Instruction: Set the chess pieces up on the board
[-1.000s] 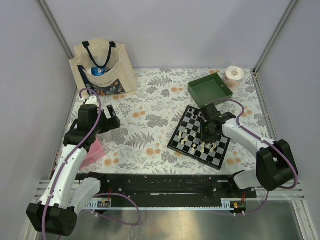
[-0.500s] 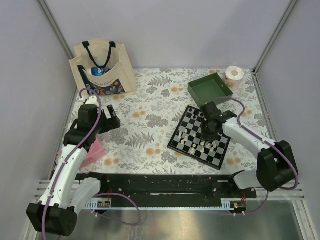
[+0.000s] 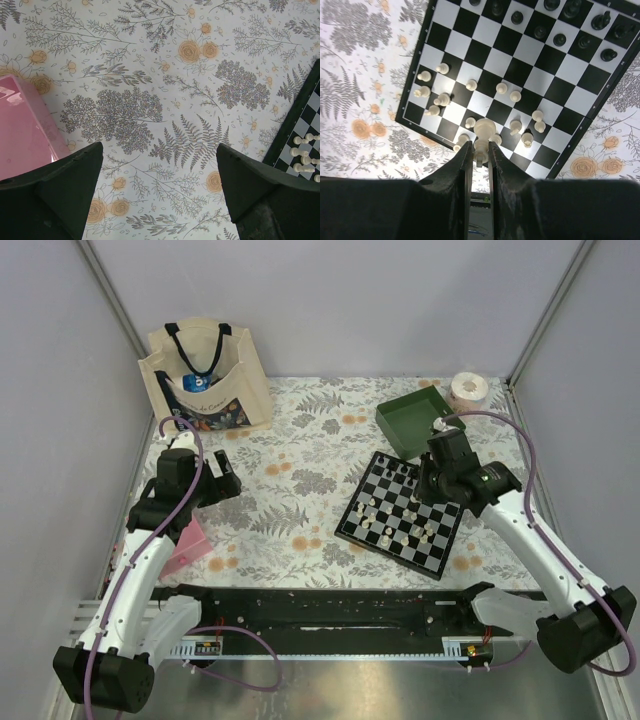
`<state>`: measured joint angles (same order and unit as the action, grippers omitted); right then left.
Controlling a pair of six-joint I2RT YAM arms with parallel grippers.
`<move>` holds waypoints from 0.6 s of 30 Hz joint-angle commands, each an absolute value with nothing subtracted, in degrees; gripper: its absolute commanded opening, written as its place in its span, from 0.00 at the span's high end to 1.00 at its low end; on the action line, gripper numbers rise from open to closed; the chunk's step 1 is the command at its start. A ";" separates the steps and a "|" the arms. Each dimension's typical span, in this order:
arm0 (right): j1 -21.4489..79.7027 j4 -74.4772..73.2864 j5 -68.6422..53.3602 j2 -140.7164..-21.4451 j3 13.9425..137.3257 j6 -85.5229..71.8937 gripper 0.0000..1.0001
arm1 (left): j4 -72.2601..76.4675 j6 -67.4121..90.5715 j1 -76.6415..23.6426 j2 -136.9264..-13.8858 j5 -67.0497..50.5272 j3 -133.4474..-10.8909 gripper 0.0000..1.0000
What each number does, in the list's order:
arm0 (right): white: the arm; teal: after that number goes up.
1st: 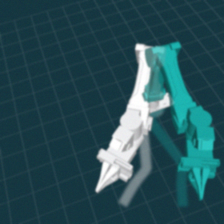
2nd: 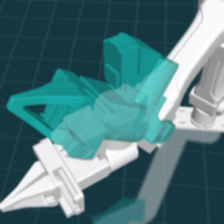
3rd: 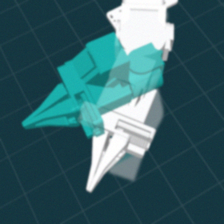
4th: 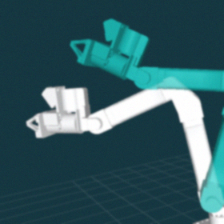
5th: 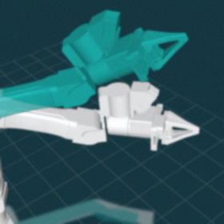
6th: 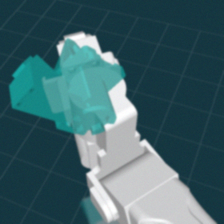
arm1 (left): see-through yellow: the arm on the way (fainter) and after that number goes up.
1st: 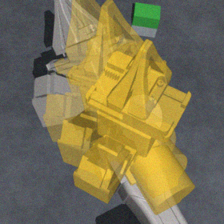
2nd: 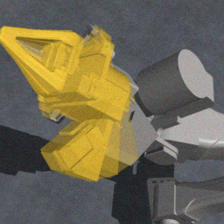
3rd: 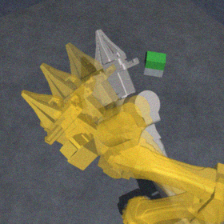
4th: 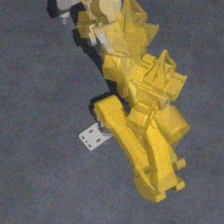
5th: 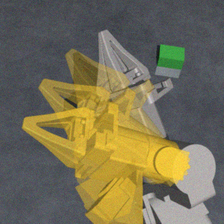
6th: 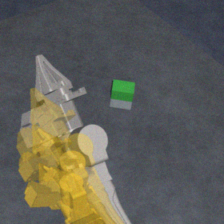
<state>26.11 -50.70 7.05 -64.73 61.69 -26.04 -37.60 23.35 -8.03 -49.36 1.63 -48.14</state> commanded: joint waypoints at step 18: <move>31.81 -54.06 3.25 -58.97 54.50 -30.67 0.87 | -35.24 22.94 -8.09 -49.39 0.35 -48.16 0.01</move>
